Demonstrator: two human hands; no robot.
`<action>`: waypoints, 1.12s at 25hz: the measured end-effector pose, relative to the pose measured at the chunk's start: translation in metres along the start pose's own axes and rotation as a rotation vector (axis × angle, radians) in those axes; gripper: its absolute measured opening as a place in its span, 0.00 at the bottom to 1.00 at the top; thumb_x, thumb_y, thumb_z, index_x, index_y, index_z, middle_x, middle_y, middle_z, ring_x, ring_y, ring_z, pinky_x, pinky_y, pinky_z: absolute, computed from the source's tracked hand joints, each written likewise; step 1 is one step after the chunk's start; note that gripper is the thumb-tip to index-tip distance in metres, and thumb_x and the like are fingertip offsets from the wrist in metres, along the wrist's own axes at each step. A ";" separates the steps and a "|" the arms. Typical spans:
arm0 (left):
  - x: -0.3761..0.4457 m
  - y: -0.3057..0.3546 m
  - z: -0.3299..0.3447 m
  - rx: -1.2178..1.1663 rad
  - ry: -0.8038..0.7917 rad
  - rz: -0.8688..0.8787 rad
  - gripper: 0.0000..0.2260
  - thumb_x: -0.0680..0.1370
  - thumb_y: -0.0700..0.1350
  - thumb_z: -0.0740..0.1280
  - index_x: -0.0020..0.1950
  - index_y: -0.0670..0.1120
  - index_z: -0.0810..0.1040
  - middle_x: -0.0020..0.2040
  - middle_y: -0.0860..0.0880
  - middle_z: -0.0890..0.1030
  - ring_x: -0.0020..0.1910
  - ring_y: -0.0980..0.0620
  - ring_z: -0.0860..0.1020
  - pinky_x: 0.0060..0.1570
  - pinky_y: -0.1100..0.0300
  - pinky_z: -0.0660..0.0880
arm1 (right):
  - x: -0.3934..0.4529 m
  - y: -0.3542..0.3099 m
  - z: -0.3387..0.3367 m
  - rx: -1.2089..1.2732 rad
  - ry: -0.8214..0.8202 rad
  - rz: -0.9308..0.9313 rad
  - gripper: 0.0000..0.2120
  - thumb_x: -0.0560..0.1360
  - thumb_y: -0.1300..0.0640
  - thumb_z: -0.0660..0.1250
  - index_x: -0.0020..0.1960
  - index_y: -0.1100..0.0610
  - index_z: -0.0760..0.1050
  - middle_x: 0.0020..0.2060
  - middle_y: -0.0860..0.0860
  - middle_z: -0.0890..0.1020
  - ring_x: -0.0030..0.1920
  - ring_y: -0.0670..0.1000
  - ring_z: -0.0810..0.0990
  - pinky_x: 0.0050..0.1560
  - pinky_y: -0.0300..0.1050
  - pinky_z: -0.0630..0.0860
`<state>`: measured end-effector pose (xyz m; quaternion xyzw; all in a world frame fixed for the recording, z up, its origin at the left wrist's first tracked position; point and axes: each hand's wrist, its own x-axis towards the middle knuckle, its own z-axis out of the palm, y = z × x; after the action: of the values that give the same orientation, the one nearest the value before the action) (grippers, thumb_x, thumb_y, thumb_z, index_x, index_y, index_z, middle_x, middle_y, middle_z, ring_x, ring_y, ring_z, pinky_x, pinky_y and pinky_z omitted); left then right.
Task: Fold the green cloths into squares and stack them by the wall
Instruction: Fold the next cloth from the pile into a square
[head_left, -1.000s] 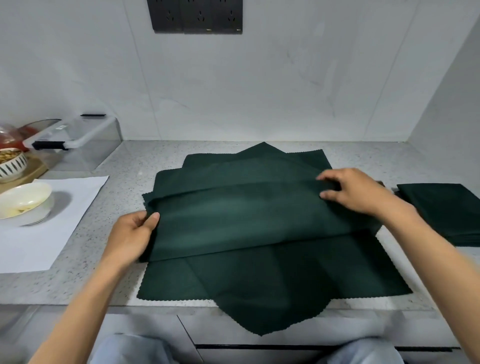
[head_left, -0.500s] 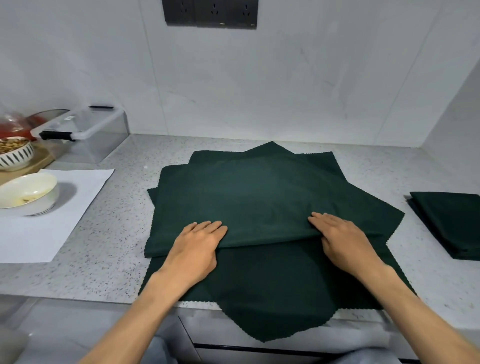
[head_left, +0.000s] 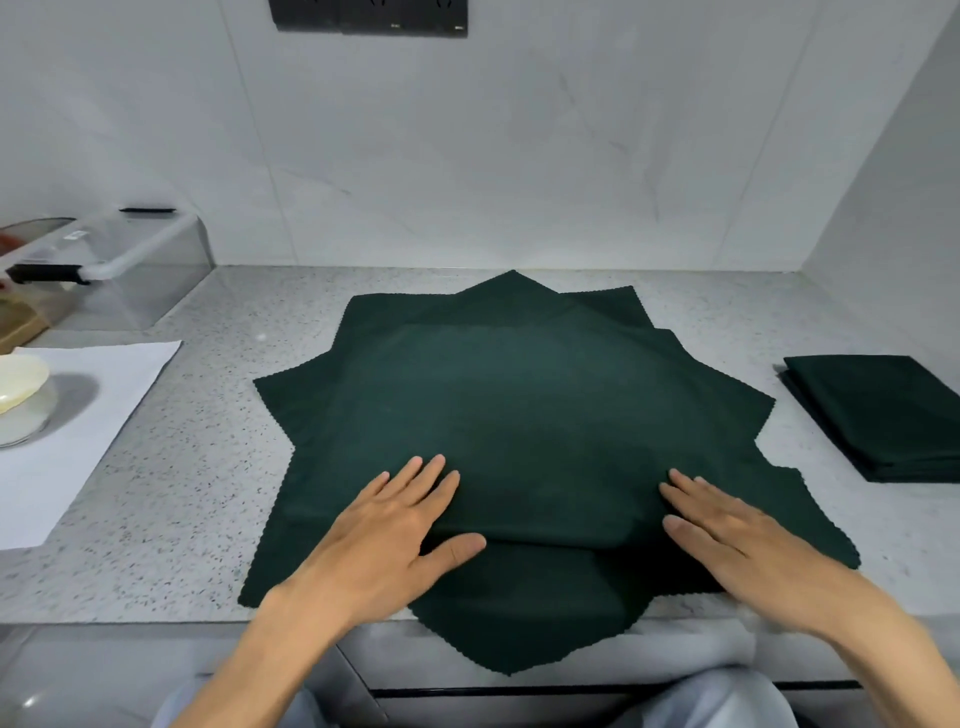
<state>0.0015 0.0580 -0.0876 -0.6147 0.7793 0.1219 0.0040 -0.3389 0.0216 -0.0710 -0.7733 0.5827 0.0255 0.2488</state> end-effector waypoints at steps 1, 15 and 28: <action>-0.002 0.001 0.005 0.006 0.022 -0.015 0.40 0.74 0.73 0.41 0.81 0.53 0.43 0.79 0.56 0.39 0.78 0.57 0.37 0.77 0.56 0.39 | 0.004 -0.001 0.002 -0.056 0.014 0.004 0.40 0.70 0.29 0.37 0.78 0.43 0.42 0.75 0.35 0.40 0.75 0.37 0.37 0.75 0.40 0.37; 0.094 0.007 -0.036 0.038 0.028 -0.014 0.23 0.79 0.49 0.62 0.74 0.52 0.65 0.69 0.50 0.69 0.67 0.46 0.66 0.66 0.47 0.62 | 0.098 0.000 -0.057 -0.264 0.072 0.048 0.08 0.70 0.47 0.68 0.47 0.46 0.71 0.42 0.44 0.78 0.46 0.48 0.76 0.47 0.47 0.69; 0.091 -0.026 -0.022 0.006 0.489 -0.129 0.20 0.71 0.31 0.62 0.59 0.50 0.73 0.44 0.54 0.80 0.50 0.49 0.69 0.52 0.54 0.62 | 0.116 0.018 -0.054 -0.212 0.373 0.016 0.11 0.77 0.58 0.64 0.57 0.47 0.75 0.49 0.47 0.82 0.56 0.54 0.77 0.54 0.49 0.62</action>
<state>0.0075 -0.0389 -0.0852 -0.6745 0.7164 -0.0330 -0.1751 -0.3315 -0.1075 -0.0678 -0.7818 0.6187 -0.0551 0.0538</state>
